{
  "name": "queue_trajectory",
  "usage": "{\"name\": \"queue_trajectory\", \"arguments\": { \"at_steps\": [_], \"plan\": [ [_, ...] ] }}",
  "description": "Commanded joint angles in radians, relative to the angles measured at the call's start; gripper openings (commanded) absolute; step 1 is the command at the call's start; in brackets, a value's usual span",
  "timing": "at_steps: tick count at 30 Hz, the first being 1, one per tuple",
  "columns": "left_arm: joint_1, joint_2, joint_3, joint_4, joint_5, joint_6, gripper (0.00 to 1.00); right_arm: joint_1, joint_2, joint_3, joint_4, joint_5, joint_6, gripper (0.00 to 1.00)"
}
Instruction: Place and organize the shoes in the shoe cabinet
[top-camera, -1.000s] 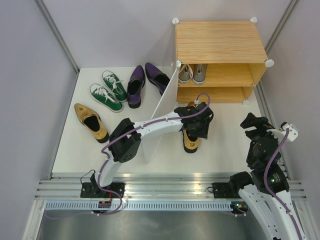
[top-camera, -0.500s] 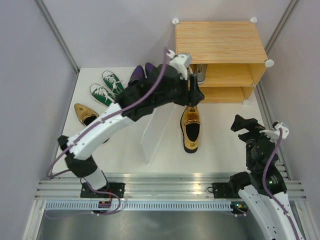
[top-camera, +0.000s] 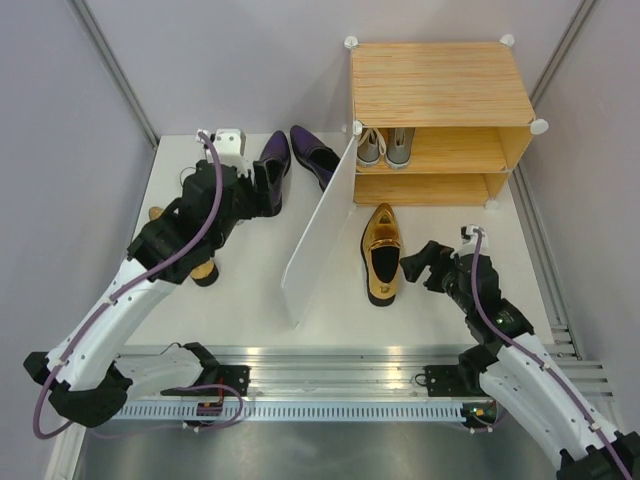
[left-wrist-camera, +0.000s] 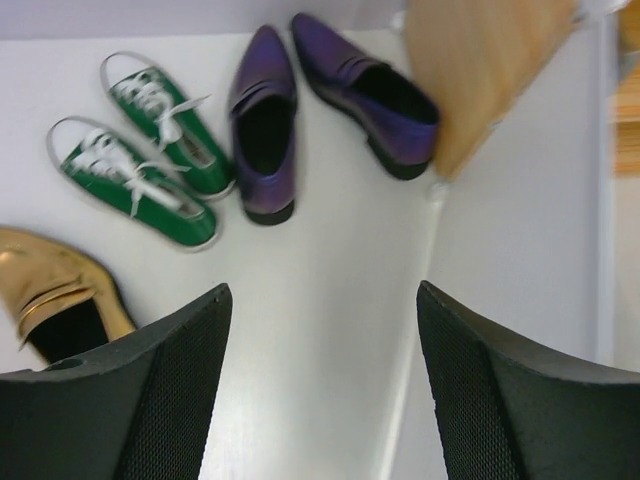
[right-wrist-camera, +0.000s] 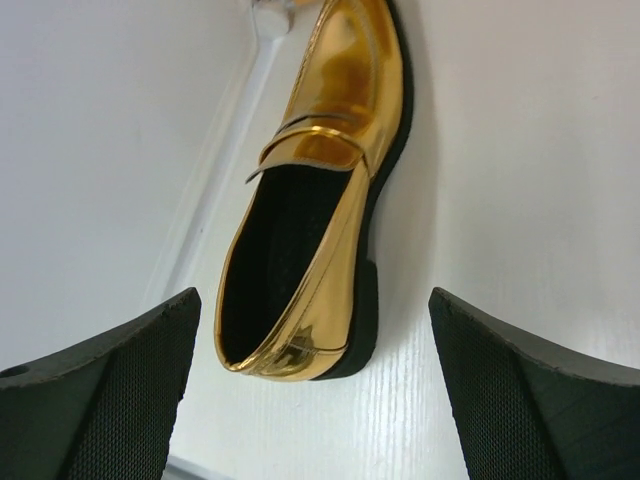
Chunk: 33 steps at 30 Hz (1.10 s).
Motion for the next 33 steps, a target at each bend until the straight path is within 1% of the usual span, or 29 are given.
{"name": "queue_trajectory", "arguments": {
  "at_steps": [1, 2, 3, 4, 5, 8, 11, 14, 17, 18, 20, 21, 23, 27, 29, 31, 33],
  "plan": [
    [0.048, -0.065, -0.146, 0.07, -0.107, 0.077, 0.78, 0.071, 0.068, 0.036, 0.07, -0.032, -0.014, 0.98],
    [0.072, -0.074, -0.178, 0.082, -0.098, 0.071, 0.8, 0.097, 0.09, 0.039, 0.076, -0.013, -0.013, 0.98],
    [0.084, -0.082, -0.232, 0.097, -0.086, 0.059, 0.81, 0.154, 0.129, 0.048, 0.079, 0.008, -0.011, 0.98],
    [0.095, -0.088, -0.253, 0.107, -0.074, 0.051, 0.81, 0.183, 0.145, 0.054, 0.079, 0.031, -0.011, 0.98],
    [0.111, -0.095, -0.288, 0.114, -0.057, 0.045, 0.81, 0.229, 0.159, 0.059, 0.078, 0.084, -0.008, 0.98],
    [0.135, -0.102, -0.327, 0.127, -0.054, 0.04, 0.81, 0.301, 0.188, 0.066, 0.078, 0.152, 0.012, 0.98],
    [0.138, -0.12, -0.358, 0.139, -0.077, 0.043, 0.81, 0.365, 0.205, 0.069, 0.081, 0.212, 0.021, 0.98],
    [0.138, -0.132, -0.382, 0.159, -0.054, 0.043, 0.81, 0.418, 0.245, 0.063, 0.093, 0.258, 0.03, 0.98],
    [0.138, -0.138, -0.385, 0.159, -0.046, 0.043, 0.81, 0.464, 0.324, 0.071, 0.125, 0.319, 0.045, 0.98],
    [0.138, -0.138, -0.385, 0.159, -0.045, 0.043, 0.81, 0.481, 0.373, 0.082, 0.136, 0.342, 0.053, 0.98],
    [0.138, -0.14, -0.385, 0.159, -0.035, 0.043, 0.81, 0.527, 0.426, 0.105, 0.147, 0.433, 0.062, 0.98],
    [0.138, -0.14, -0.387, 0.16, -0.034, 0.045, 0.81, 0.539, 0.482, 0.134, 0.141, 0.468, 0.071, 0.98],
    [0.138, -0.14, -0.389, 0.159, -0.028, 0.045, 0.81, 0.564, 0.534, 0.163, 0.136, 0.534, 0.096, 0.98],
    [0.137, -0.138, -0.389, 0.16, -0.006, 0.045, 0.81, 0.568, 0.683, 0.252, 0.115, 0.579, 0.147, 0.98],
    [0.137, -0.135, -0.389, 0.16, 0.0, 0.045, 0.81, 0.567, 0.749, 0.286, 0.073, 0.615, 0.179, 0.98],
    [0.137, -0.135, -0.389, 0.16, 0.008, 0.045, 0.81, 0.568, 0.786, 0.333, 0.015, 0.645, 0.2, 0.98],
    [0.137, -0.135, -0.389, 0.16, 0.015, 0.045, 0.81, 0.568, 0.823, 0.361, -0.008, 0.674, 0.219, 0.98]
  ]
}}
